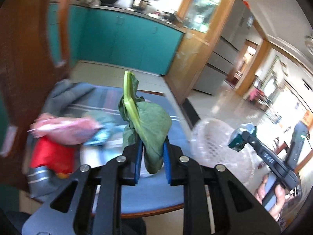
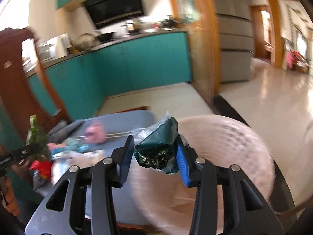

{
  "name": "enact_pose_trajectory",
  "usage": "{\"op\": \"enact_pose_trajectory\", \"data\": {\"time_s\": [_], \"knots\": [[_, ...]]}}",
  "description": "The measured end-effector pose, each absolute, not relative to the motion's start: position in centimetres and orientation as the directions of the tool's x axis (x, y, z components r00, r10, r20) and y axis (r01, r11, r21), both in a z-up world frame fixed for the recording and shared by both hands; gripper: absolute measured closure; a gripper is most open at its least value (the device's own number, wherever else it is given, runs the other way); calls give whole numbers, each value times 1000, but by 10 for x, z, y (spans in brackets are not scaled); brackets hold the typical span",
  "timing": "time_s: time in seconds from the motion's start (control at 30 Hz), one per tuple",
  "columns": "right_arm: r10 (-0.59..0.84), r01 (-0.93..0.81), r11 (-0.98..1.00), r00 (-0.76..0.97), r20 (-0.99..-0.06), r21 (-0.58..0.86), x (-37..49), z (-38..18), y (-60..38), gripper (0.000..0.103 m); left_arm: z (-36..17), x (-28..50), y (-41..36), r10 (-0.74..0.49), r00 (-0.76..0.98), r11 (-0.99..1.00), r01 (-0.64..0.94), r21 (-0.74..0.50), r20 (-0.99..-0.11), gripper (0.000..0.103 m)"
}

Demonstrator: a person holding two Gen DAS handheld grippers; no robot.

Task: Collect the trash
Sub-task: 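Carry both items over the white wastebasket and open both grippers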

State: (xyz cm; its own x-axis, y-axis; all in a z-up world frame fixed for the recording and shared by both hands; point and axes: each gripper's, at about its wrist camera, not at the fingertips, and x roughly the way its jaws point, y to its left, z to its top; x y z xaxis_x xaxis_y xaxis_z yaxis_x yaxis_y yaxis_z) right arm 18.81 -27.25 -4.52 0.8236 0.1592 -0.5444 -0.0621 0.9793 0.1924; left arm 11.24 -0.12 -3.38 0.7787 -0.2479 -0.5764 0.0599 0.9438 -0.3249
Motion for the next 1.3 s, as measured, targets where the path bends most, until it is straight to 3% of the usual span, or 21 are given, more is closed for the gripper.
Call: {"op": "enact_pose_trajectory", "data": {"time_s": [0.23,0.3,0.37,0.47,0.5,0.53,0.57,0.6,0.63,0.73,1.0,1.2,1.3], "knots": [[124,57,965,760,-637,256,202,-76,-337,59,-38,155,-106,-441,663,896,290,-336,-605,82],[97,90,965,748,-656,245,202,-79,-348,48,-44,161,-130,-480,622,877,334,-344,-619,82],[79,118,959,763,-641,259,195,-76,-358,31,-53,170,-156,-528,563,849,376,-372,-636,82],[69,147,944,788,-612,296,185,-71,-374,25,-66,178,-179,-585,482,808,418,-416,-652,81],[63,160,938,792,-608,306,182,-70,-379,25,-70,180,-183,-597,464,798,427,-426,-654,73],[64,167,933,793,-605,319,180,-71,-385,24,-73,180,-187,-606,454,791,433,-433,-653,54],[74,168,927,795,-602,336,177,-72,-387,24,-74,179,-186,-599,463,796,428,-427,-653,44],[87,164,921,797,-598,353,175,-73,-388,24,-74,177,-183,-585,484,808,419,-415,-650,30],[96,159,919,798,-595,361,174,-73,-388,24,-72,172,-177,-560,518,826,404,-393,-646,28],[105,125,931,808,-580,344,176,-69,-373,24,-65,165,-146,-489,592,872,354,-338,-641,26],[270,-156,955,807,-526,250,186,-56,-269,22,-43,131,-30,-137,765,979,8,-203,-629,17],[398,-343,916,720,-569,206,199,-69,-178,21,-38,91,31,80,775,980,-175,-91,-627,12],[436,-384,896,672,-598,223,205,-75,-147,21,-45,82,53,103,753,970,-219,-100,-650,12]]}}
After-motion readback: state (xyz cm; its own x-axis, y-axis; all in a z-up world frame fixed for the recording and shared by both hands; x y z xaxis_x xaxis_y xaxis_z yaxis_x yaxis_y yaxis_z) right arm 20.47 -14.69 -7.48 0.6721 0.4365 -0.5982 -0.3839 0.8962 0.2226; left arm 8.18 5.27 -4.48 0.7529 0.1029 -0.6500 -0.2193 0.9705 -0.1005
